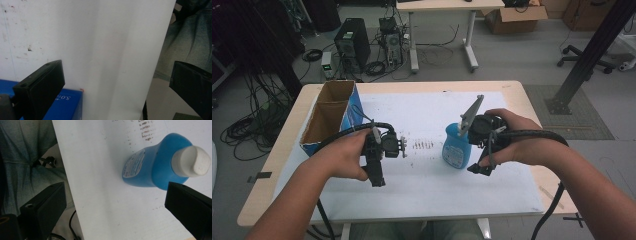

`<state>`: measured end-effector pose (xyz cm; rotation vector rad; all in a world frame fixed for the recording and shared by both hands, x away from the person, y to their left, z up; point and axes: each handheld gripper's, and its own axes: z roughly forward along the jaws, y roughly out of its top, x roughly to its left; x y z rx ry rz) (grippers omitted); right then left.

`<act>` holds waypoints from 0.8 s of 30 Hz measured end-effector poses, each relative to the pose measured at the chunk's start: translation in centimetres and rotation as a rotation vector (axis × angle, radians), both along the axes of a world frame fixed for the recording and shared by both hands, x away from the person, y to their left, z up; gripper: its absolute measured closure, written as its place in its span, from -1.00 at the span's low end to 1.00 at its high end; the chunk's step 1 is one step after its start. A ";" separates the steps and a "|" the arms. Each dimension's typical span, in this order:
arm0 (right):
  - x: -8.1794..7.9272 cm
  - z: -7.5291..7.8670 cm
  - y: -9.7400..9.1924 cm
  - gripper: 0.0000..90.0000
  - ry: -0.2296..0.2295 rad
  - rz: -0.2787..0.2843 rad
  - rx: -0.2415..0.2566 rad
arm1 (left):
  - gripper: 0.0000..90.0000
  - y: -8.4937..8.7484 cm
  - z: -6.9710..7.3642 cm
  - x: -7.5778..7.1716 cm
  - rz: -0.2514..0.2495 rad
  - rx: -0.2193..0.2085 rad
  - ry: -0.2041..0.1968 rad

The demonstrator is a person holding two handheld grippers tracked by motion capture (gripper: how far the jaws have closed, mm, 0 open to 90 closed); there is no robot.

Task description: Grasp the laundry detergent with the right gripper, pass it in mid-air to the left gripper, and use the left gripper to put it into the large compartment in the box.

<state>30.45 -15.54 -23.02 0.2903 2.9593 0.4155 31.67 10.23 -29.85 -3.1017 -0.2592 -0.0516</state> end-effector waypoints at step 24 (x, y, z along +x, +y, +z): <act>0.2 -2.9 -3.9 -0.91 0.015 -0.092 0.084 | -1.00 0.3 0.0 -0.6 0.004 -0.010 0.002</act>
